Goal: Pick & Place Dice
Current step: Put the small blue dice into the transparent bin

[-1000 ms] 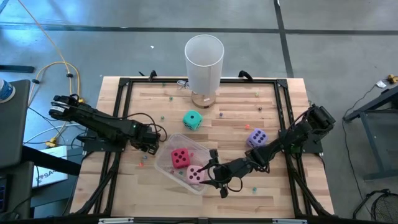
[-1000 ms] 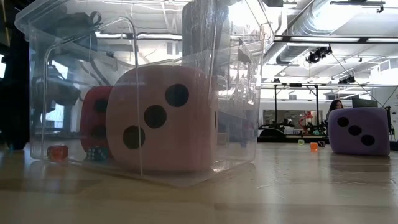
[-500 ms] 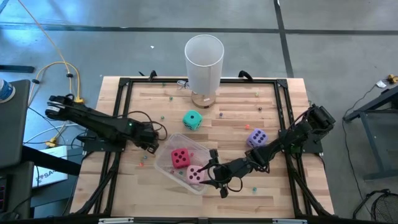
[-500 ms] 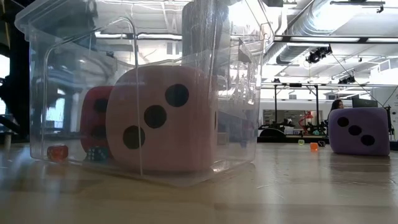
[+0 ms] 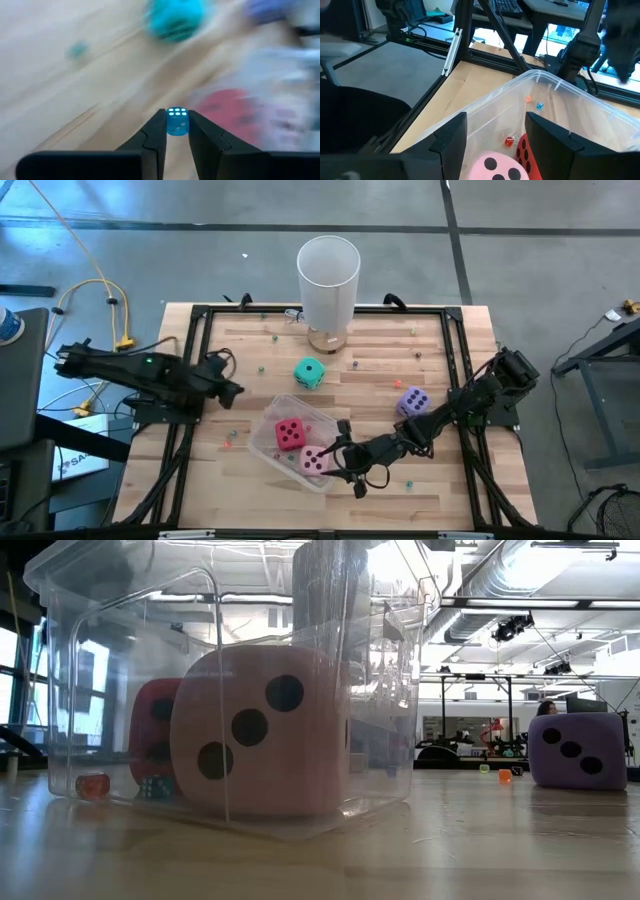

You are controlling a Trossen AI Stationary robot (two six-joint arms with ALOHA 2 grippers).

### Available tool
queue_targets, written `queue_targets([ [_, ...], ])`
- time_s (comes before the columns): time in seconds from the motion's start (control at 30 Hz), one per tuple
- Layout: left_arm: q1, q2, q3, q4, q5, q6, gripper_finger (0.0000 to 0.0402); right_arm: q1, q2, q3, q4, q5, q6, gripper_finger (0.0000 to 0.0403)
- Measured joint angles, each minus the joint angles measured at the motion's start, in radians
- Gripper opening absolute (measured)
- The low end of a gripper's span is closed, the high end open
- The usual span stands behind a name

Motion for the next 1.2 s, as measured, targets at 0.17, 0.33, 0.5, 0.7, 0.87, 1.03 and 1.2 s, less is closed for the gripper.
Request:
queue_targets([
  [0.17, -0.05, -0.001, 0.0, 0.293, -0.011, 0.212, 0.0064, 0.001, 0.0, 0.0, -0.001, -0.001, 0.01, 0.0192],
  [0.33, -0.108, 0.109, -0.002, 0.494, 0.036, 0.381, 0.0065, 0.01, 0.0, 0.0, -0.002, -0.072, 0.031, 0.0192],
  [0.5, -0.156, 0.259, -0.002, 0.689, 0.166, 0.531, 0.0065, 0.063, 0.0, 0.0, 0.0, -0.1, -0.021, 0.0192],
  [0.7, -0.114, 0.439, -0.003, 0.798, 0.221, 0.534, 0.0065, 0.105, 0.0, 0.0, 0.008, -0.02, -0.052, 0.0192],
  [0.87, -0.079, 0.531, -0.004, 0.91, 0.359, 0.562, 0.0065, 0.114, 0.0, 0.0, 0.007, 0.016, -0.045, 0.0192],
  [1.03, -0.085, 0.587, -0.003, 0.992, 0.403, 0.56, 0.0065, 0.114, 0.0, 0.0, 0.007, 0.03, -0.045, 0.0192],
  [1.2, -0.087, 0.619, -0.003, 0.992, 0.323, 0.733, 0.0065, 0.111, 0.0, 0.0, -0.028, 0.031, -0.002, 0.0192],
])
